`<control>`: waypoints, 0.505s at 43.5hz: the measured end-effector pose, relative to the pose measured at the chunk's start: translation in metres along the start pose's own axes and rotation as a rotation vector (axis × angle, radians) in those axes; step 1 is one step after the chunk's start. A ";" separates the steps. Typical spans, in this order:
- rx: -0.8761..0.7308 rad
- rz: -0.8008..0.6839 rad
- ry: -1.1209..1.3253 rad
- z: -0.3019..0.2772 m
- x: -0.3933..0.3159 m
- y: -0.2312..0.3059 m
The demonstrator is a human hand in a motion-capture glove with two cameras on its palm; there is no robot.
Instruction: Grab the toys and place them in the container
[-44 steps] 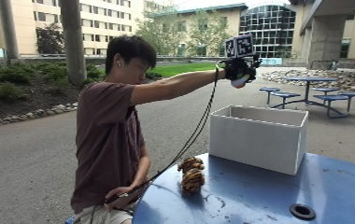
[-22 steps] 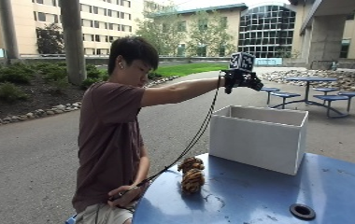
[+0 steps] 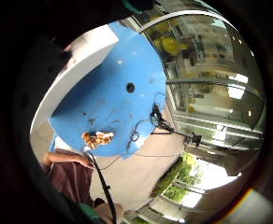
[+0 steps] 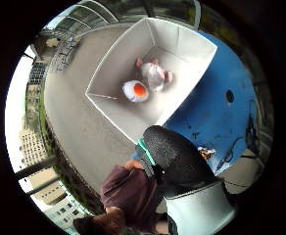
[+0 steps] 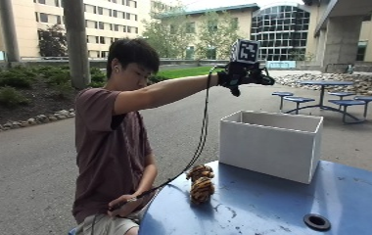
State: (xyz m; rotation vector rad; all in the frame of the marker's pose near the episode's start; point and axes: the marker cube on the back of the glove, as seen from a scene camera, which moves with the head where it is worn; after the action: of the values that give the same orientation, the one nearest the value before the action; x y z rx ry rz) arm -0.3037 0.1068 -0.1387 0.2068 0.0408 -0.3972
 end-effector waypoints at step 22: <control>-0.055 0.189 -0.099 0.137 0.159 0.150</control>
State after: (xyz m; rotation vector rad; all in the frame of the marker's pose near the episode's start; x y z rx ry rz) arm -0.0989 0.1537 0.0110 0.1346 -0.0652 -0.2171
